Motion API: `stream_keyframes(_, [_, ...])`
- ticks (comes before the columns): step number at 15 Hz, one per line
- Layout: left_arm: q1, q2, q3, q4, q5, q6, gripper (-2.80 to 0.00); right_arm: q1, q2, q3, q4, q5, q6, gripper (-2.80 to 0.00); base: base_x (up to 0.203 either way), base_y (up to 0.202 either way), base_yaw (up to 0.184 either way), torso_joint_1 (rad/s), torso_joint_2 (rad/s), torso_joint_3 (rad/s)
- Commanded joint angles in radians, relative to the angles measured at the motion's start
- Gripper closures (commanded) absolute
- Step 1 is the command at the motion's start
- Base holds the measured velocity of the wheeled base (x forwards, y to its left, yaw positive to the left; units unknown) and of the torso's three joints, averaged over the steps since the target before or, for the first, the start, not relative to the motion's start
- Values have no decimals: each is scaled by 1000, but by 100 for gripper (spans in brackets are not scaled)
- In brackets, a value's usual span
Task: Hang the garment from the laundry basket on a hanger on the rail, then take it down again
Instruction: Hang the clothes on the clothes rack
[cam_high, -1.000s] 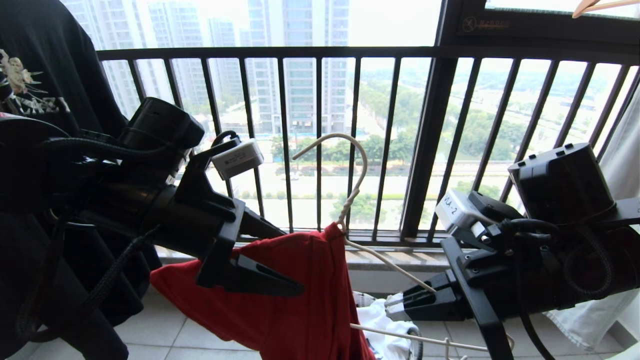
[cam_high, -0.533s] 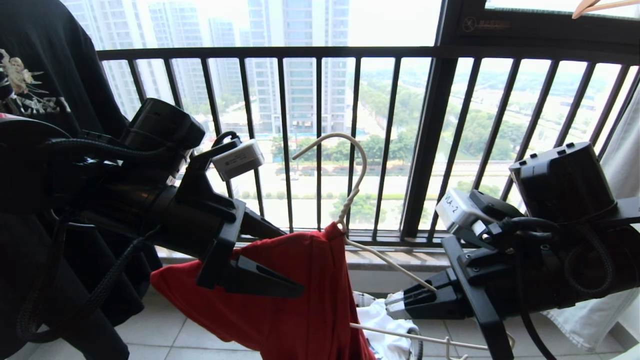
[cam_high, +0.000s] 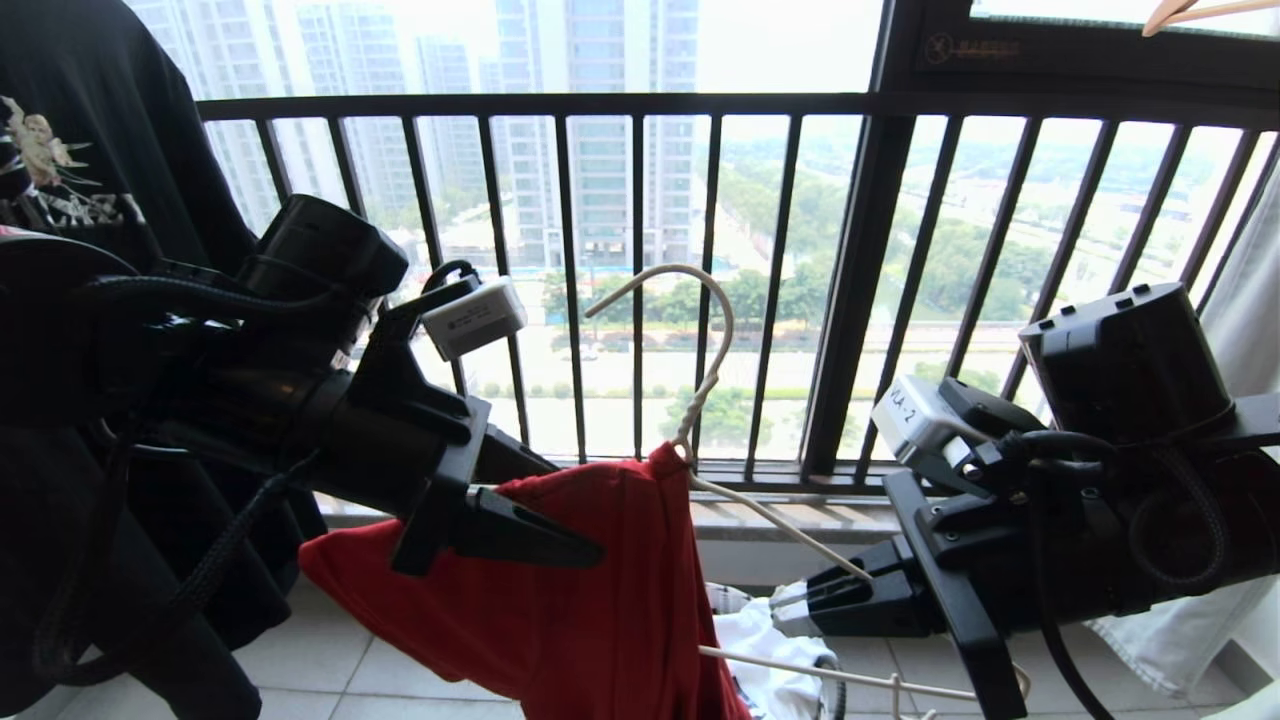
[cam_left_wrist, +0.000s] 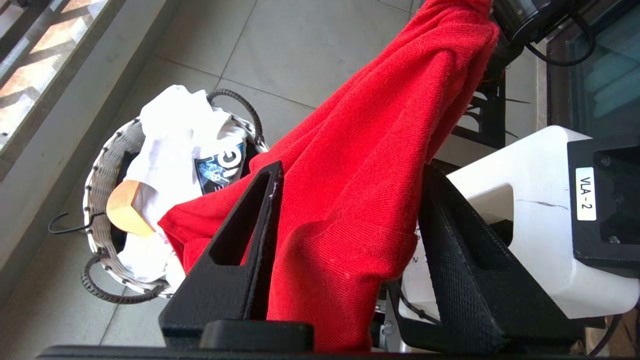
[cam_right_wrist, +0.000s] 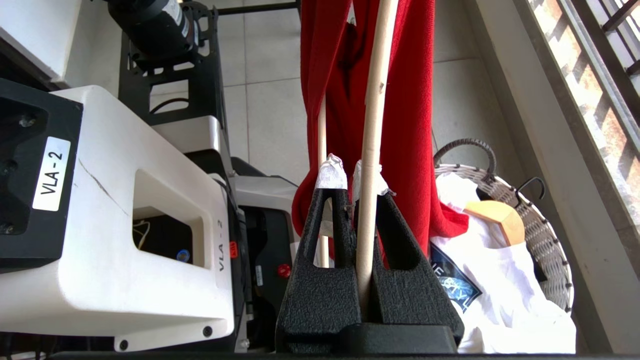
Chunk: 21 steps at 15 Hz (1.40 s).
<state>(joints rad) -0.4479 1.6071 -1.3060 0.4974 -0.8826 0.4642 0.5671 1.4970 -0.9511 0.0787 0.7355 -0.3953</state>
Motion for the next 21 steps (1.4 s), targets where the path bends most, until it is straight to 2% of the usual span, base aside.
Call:
stream_keyframes(1, [0,-6,1,3,-4,2,0,-4,2,0,1,4,-2,0,0,0,0,0,0,0])
stream_keyframes(16, [0,-4,4,1,-6,8,0,-18,11,3,-36,3,0,0,0,0,0,0,0,0])
stream_keyframes(17, [0,-4,4,1,-6,8,0,-18,11,3,-36,4,0,-280,0,0,0,0,0,0])
stream_keyframes(21, [0,-3,4,1,-6,8,0,-20,11,3,-34,2,1,-280,0,0,0,0,0,0])
